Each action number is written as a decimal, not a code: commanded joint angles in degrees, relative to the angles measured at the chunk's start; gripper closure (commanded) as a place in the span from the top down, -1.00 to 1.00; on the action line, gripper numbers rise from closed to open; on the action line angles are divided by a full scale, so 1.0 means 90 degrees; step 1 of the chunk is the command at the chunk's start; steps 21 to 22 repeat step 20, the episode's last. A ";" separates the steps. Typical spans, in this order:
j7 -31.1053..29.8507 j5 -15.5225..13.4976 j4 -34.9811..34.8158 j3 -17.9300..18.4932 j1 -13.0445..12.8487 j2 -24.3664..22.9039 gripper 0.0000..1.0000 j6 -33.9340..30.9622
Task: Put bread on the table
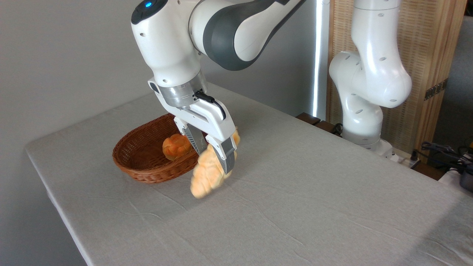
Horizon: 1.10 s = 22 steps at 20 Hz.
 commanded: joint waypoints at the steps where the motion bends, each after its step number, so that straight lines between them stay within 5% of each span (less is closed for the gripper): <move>1: 0.0025 0.0106 0.0112 0.0024 -0.0066 0.0045 1.00 -0.0091; 11: 0.0025 0.0037 0.1058 -0.0151 -0.0076 -0.0033 1.00 0.0133; 22: 0.0035 -0.0031 0.1060 -0.0093 -0.0066 0.0006 1.00 0.0651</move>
